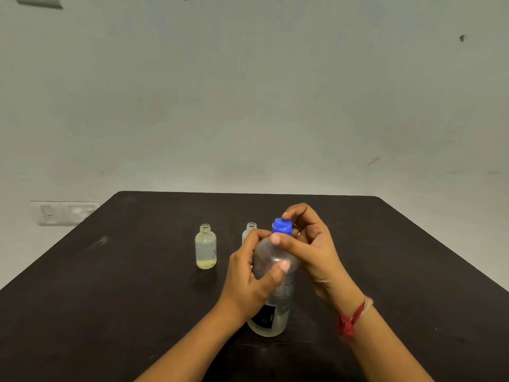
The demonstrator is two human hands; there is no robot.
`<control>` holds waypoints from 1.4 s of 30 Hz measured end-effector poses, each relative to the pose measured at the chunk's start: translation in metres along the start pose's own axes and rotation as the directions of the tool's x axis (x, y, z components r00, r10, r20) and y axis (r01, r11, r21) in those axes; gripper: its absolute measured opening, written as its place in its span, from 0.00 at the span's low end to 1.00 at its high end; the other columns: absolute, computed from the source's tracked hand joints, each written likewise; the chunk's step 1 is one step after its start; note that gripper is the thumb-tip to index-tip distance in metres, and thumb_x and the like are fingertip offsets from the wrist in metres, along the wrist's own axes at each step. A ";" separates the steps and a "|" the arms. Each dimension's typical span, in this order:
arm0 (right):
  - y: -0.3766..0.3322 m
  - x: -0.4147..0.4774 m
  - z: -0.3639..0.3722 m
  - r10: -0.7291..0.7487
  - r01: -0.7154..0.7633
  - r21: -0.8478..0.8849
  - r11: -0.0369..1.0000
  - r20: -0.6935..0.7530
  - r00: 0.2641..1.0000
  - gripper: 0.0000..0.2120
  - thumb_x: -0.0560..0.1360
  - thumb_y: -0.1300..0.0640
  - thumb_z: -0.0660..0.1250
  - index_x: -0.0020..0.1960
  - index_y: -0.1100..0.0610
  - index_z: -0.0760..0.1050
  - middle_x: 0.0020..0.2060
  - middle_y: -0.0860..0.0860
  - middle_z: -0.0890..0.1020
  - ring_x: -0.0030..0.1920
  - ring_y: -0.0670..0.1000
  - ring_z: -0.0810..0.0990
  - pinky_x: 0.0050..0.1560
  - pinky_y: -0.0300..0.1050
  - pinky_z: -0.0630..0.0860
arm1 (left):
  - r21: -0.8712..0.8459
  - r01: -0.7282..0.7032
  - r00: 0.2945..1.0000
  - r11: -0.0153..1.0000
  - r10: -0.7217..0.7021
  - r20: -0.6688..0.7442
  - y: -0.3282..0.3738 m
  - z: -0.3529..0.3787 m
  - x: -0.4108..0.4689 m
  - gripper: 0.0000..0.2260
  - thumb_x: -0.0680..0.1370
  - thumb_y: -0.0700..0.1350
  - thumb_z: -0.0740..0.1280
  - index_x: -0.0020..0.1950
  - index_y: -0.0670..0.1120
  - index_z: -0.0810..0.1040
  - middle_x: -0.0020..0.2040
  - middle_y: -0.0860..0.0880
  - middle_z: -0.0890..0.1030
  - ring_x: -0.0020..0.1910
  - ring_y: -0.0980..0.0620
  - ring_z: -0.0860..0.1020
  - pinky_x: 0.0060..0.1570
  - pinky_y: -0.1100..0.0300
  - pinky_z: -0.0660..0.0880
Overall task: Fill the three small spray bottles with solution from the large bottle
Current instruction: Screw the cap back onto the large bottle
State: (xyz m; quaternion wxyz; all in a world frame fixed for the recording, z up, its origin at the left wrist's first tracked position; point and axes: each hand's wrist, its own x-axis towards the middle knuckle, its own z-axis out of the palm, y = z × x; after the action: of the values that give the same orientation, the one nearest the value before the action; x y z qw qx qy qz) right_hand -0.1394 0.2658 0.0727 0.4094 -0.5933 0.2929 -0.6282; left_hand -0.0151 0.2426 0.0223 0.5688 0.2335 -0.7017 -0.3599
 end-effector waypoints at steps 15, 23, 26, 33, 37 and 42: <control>-0.002 0.001 -0.007 0.056 -0.057 0.056 0.997 0.019 0.998 0.09 0.61 0.55 0.74 0.39 0.50 0.76 0.39 0.48 0.80 0.40 0.49 0.78 0.41 0.41 0.78 | -0.027 0.009 1.000 1.000 -0.009 0.002 0.001 0.000 -0.002 0.24 0.72 0.61 0.67 0.58 0.44 0.74 0.47 0.48 0.81 0.46 0.47 0.81 0.45 0.45 0.79; 0.000 0.002 -0.004 -0.026 0.018 0.113 0.993 0.069 0.997 0.06 0.66 0.56 0.68 0.43 0.53 0.76 0.57 0.55 0.81 0.52 0.57 0.82 0.52 0.49 0.78 | -0.045 0.004 1.000 0.999 -0.004 -0.014 -0.001 0.001 0.000 0.26 0.72 0.62 0.67 0.60 0.44 0.74 0.49 0.47 0.81 0.47 0.45 0.81 0.47 0.43 0.79; -0.001 0.002 -0.007 -0.005 -0.004 0.118 0.993 0.079 0.997 0.09 0.68 0.57 0.68 0.46 0.58 0.72 0.52 0.59 0.83 0.51 0.57 0.83 0.51 0.48 0.79 | -0.048 0.002 1.000 0.999 -0.003 -0.012 -0.002 0.000 0.000 0.24 0.72 0.58 0.67 0.60 0.44 0.73 0.49 0.47 0.81 0.48 0.46 0.81 0.48 0.44 0.79; -0.002 0.000 -0.003 -0.035 0.035 0.001 0.999 0.037 0.999 0.14 0.63 0.61 0.75 0.44 0.54 0.73 0.38 0.44 0.78 0.39 0.43 0.77 0.41 0.37 0.76 | -0.011 -0.005 1.000 1.000 0.005 -0.002 -0.002 0.000 -0.001 0.25 0.72 0.62 0.67 0.58 0.43 0.73 0.47 0.47 0.80 0.45 0.45 0.80 0.44 0.38 0.77; 0.001 0.001 0.001 -0.100 0.101 -0.027 0.995 0.022 0.995 0.12 0.64 0.56 0.73 0.46 0.55 0.75 0.43 0.44 0.81 0.45 0.45 0.80 0.46 0.38 0.77 | -0.012 -0.001 1.000 1.000 0.000 -0.018 -0.003 0.000 0.001 0.28 0.72 0.66 0.66 0.58 0.44 0.73 0.47 0.46 0.80 0.45 0.43 0.80 0.44 0.38 0.77; 0.002 0.001 -0.002 -0.042 0.034 0.106 0.994 0.077 0.996 0.07 0.70 0.61 0.66 0.48 0.58 0.77 0.55 0.57 0.83 0.55 0.57 0.81 0.52 0.46 0.78 | -0.050 0.008 0.999 0.999 -0.010 -0.035 -0.003 0.000 0.000 0.21 0.72 0.58 0.66 0.57 0.44 0.73 0.48 0.47 0.80 0.46 0.44 0.81 0.45 0.37 0.76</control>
State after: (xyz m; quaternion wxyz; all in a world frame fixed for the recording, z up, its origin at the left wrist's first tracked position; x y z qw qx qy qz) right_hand -0.1408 0.2632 0.0712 0.4391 -0.6009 0.2320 -0.6263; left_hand -0.0151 0.2409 0.0198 0.5851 0.2286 -0.6815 -0.3756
